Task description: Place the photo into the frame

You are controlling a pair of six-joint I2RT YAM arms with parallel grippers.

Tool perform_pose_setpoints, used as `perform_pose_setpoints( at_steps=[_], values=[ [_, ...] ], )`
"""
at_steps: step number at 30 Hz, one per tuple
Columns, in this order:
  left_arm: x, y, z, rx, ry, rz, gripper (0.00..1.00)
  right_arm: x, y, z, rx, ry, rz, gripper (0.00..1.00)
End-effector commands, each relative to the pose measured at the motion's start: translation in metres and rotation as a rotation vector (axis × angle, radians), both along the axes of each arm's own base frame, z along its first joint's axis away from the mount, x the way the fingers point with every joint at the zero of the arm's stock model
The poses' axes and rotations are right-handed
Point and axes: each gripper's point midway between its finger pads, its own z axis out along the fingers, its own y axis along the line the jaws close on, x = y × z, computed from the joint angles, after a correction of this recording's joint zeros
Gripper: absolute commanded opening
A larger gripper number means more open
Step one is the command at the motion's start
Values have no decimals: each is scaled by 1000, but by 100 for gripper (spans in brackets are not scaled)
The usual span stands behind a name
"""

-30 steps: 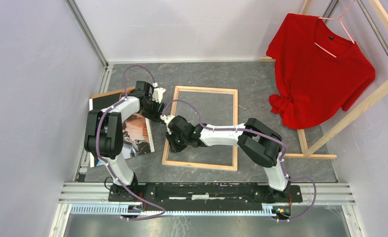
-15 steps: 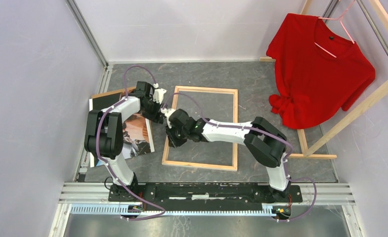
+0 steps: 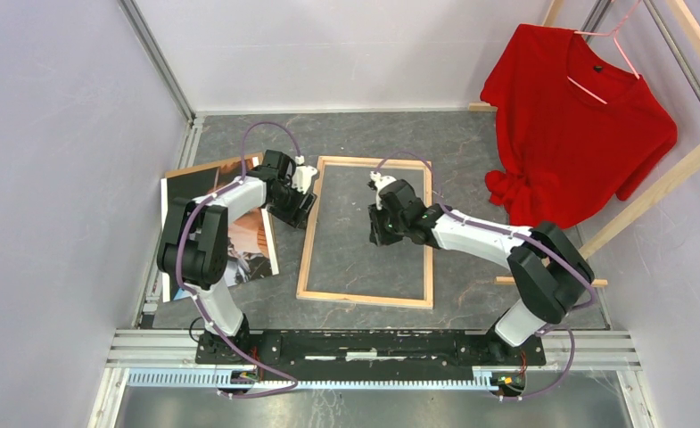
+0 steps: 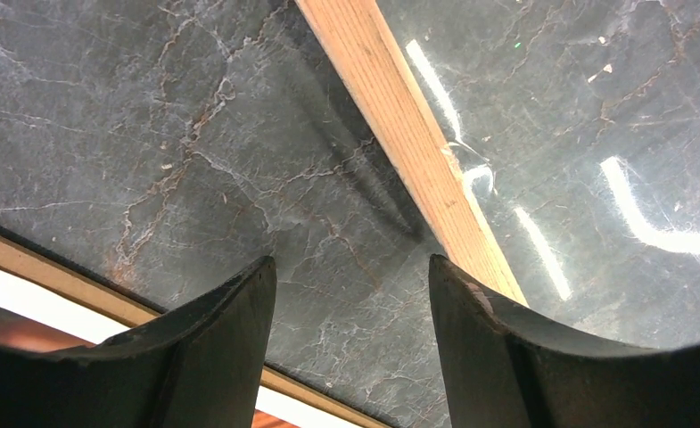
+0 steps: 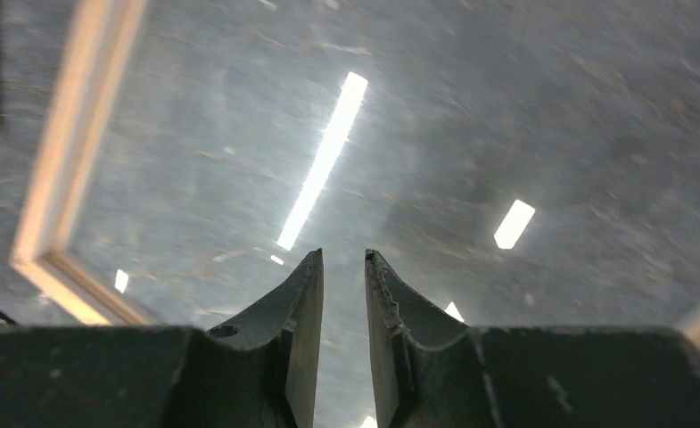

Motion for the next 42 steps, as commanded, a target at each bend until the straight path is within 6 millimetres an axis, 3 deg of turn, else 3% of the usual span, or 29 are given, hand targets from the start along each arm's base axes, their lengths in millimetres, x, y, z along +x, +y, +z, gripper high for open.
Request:
perform_pose_setpoints(
  at_steps=[1, 4, 7, 11, 14, 17, 20, 25, 29, 33, 35, 39, 42],
  values=[
    [1, -16, 2, -44, -6, -3, 70, 6, -36, -1, -42, -36, -59, 29],
    [0, -26, 0, -44, -10, -19, 70, 9, -51, -2, -46, -40, -88, 30],
    [6, -34, 3, -50, -17, -22, 70, 14, -52, 6, -21, -64, -103, 33],
    [21, -33, 26, -36, -54, -10, 70, 20, -24, 23, 82, -66, -62, 43],
    [38, -11, 63, -5, -133, 27, 74, 29, 6, 36, 115, -82, -17, 50],
    [50, 35, 99, 30, -193, 109, 79, 35, 51, 54, 163, -109, 52, 56],
    [53, 101, 118, 132, -240, 219, 80, 36, 107, 67, 209, -115, 133, 62],
    [21, 210, 113, 373, -239, 410, 80, 28, 191, 64, 285, -72, 232, 73],
    [-20, 289, 101, 520, -205, 576, 78, 19, 233, 45, 314, -27, 272, 77],
    [-59, 351, 99, 658, -193, 717, 75, 11, 256, 30, 303, -22, 294, 78],
    [-77, 370, 92, 744, -184, 748, 74, 6, 258, 19, 292, -8, 296, 77],
    [-94, 392, 82, 884, -176, 771, 72, 4, 253, 5, 275, 8, 285, 78],
    [-94, 402, 73, 939, -177, 788, 71, 5, 251, -4, 257, 7, 273, 80]
  ],
)
